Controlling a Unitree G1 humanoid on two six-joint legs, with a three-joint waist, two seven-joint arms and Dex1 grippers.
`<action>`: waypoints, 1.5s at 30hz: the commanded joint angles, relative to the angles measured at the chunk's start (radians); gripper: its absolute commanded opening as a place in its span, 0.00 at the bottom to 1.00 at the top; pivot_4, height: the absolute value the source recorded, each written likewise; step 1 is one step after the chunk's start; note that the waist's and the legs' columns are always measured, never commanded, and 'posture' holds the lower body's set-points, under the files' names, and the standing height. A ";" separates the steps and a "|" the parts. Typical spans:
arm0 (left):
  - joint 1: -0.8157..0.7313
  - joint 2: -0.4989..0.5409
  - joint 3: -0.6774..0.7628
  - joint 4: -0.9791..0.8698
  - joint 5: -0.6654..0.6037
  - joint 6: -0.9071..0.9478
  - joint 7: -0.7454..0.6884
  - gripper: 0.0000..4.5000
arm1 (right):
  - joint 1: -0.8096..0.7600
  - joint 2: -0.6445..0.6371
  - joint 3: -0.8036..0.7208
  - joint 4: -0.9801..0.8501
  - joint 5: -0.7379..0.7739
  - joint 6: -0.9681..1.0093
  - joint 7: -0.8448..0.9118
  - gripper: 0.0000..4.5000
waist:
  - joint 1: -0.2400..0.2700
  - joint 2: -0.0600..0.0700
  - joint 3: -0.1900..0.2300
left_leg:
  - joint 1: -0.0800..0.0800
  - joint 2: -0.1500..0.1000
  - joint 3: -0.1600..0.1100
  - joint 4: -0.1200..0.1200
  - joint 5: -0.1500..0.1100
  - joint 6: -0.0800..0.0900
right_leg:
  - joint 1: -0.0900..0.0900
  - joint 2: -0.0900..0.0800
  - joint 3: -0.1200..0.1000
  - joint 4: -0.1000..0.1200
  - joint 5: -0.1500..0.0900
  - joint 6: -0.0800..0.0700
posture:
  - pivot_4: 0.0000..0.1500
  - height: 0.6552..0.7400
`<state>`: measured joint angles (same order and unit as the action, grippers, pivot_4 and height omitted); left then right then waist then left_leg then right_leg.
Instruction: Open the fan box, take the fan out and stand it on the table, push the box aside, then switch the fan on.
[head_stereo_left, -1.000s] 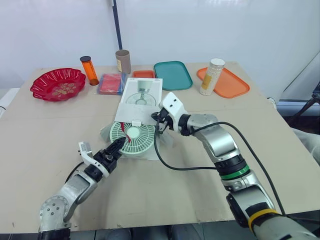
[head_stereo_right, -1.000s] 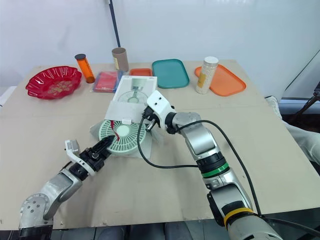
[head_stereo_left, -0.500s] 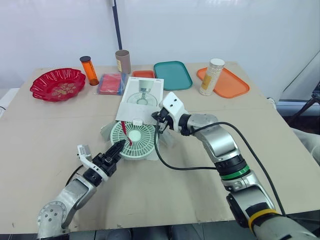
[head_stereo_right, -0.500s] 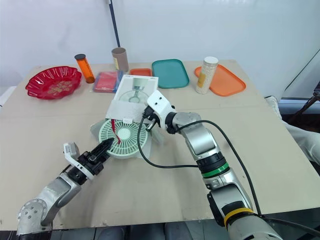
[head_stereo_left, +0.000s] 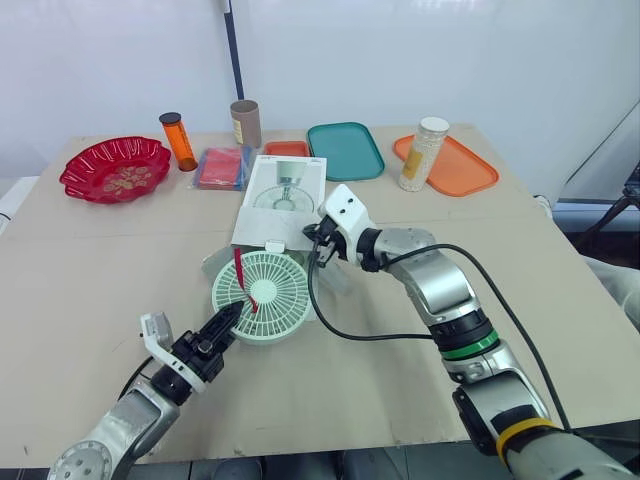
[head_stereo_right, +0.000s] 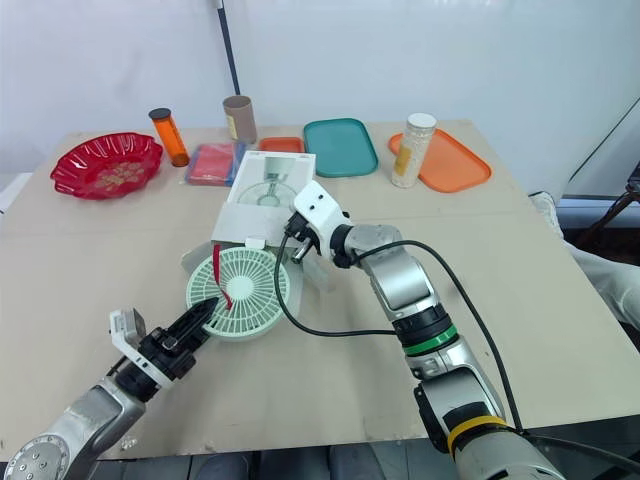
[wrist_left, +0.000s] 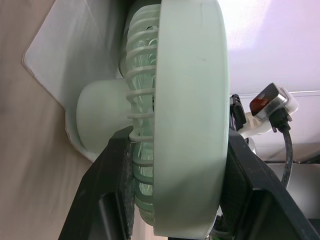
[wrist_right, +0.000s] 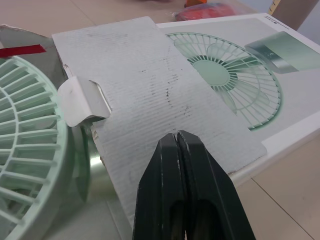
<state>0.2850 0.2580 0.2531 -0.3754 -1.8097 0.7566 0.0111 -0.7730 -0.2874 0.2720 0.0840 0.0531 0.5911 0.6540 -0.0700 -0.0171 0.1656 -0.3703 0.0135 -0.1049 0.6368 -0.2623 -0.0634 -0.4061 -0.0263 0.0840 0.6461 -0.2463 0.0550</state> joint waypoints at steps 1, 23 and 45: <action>0.067 0.014 -0.001 -0.001 0.019 -0.002 0.011 0.38 | -0.005 0.003 -0.001 0.006 0.001 0.000 0.008 0.00 | 0.000 0.000 0.000 | 0.000 0.000 0.000 0.000 0.000 0.000 | 0.000 0.000 0.000 0.000 0.000 0.000 | 1.00 1.00; 0.152 0.192 0.109 -0.087 0.040 0.012 -0.199 0.99 | -0.043 0.028 -0.003 0.058 0.000 -0.043 0.023 0.00 | -0.003 0.000 0.002 | 0.000 0.001 0.000 -0.001 0.000 0.000 | -0.001 0.000 0.000 0.000 -0.002 -0.001 | 1.00 1.00; 0.043 0.474 0.214 0.028 0.988 -0.414 -0.907 0.99 | 0.073 -0.142 -0.220 -0.325 0.327 -0.007 0.260 0.00 | 0.001 -0.003 0.012 | -0.003 0.002 0.000 -0.003 -0.001 -0.002 | -0.004 0.000 -0.002 0.000 -0.004 -0.003 | 1.00 1.00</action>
<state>0.3470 0.7248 0.4829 -0.3520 -0.8930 0.4054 -0.8683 -0.7024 -0.4148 0.1124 -0.1563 0.3024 0.5717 0.8910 -0.0689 -0.0202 0.1779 -0.3729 0.0153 -0.1046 0.6337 -0.2636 -0.0653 -0.4098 -0.0262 0.0822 0.6460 -0.2502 0.0523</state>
